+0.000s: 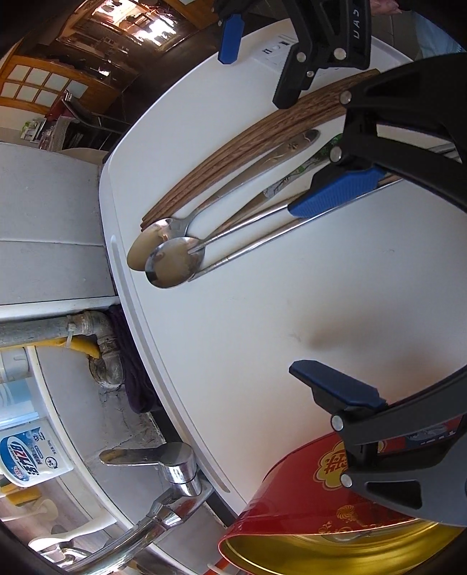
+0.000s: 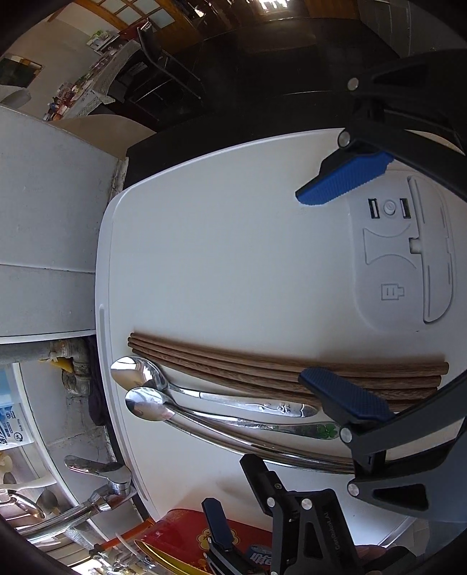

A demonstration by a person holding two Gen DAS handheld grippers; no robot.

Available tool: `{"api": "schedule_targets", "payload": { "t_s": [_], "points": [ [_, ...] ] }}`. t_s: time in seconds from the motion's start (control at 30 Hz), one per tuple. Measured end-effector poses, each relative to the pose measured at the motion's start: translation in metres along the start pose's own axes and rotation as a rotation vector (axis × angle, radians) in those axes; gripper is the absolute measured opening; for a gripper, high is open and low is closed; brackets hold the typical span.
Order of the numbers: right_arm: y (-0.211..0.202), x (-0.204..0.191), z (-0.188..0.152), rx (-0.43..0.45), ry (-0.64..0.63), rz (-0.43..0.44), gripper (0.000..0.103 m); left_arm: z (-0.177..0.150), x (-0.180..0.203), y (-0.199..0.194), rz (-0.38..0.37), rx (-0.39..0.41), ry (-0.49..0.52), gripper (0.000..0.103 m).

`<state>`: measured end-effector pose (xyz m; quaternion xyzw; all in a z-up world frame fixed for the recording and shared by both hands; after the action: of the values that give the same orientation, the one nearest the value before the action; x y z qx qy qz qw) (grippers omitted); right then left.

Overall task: Organize utensils
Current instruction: 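Move both open tools back over the remaining utensils on the board, then grasp the long steel chopstick with the left tool while the right tool grasps a wooden chopstick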

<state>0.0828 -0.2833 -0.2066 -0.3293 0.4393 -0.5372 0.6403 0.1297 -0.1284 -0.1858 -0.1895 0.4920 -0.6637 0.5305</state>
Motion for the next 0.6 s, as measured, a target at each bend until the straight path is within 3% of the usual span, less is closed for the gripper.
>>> {"api": "schedule_targets", "payload": {
  "t_s": [0.6],
  "points": [
    [0.01, -0.002, 0.009, -0.015, 0.002, -0.001, 0.093, 0.008, -0.009, 0.011, -0.01, -0.016, -0.043, 0.08]
  ]
}}
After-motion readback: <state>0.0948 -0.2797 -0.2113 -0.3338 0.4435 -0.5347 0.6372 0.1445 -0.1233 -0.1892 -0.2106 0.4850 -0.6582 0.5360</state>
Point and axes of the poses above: each gripper's, at about its wrist camera, not at the fingertips, and y roughly the way its jaws point, x to its right, z to its top, the point moved 5 cm from there along y, roughly the way its jaws point, and after that the axes turned 15 degrees about z, right-handed, at the moved point
